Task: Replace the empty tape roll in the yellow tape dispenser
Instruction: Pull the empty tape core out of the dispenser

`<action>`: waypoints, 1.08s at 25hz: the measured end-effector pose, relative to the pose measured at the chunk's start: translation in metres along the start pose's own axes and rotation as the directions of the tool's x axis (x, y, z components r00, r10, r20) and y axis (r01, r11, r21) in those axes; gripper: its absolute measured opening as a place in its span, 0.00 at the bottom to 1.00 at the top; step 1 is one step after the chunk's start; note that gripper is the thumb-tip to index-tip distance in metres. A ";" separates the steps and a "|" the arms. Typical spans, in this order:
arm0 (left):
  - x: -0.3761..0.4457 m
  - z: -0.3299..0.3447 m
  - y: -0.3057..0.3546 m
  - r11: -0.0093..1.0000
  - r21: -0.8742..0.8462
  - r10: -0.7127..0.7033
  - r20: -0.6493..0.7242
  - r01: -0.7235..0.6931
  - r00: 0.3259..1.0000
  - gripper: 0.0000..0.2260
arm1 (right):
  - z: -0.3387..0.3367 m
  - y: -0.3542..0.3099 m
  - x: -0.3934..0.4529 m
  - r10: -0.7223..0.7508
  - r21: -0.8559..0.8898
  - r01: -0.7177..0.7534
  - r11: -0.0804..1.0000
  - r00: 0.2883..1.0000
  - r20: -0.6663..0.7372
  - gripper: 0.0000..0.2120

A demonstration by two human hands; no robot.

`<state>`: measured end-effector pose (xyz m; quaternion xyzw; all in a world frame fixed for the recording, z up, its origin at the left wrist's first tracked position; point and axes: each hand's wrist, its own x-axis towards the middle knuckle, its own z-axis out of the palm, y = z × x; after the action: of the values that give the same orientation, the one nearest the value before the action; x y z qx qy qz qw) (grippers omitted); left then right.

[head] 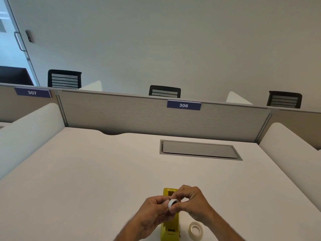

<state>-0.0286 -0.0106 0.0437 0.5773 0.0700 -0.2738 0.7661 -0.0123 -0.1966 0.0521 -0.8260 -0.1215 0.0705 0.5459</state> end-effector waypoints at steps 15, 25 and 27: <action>0.017 0.000 -0.008 0.990 0.071 0.137 -0.249 -0.123 0.959 0.07 | -0.009 0.008 0.001 0.148 0.327 -0.057 0.943 0.954 -0.260 0.05; 0.032 -0.007 -0.023 0.814 0.566 0.309 -0.238 -0.127 0.921 0.12 | -0.021 0.060 -0.005 0.409 -0.054 -0.473 0.879 0.809 -0.422 0.08; 0.034 -0.007 -0.024 0.797 0.589 0.315 -0.225 -0.129 0.922 0.12 | -0.021 0.066 -0.009 0.427 -0.146 -0.527 0.837 0.796 -0.429 0.05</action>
<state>-0.0106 -0.0199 0.0073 0.8173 0.0369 -0.0945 0.5672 -0.0074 -0.2428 -0.0003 -0.8908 0.1920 0.0294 0.4108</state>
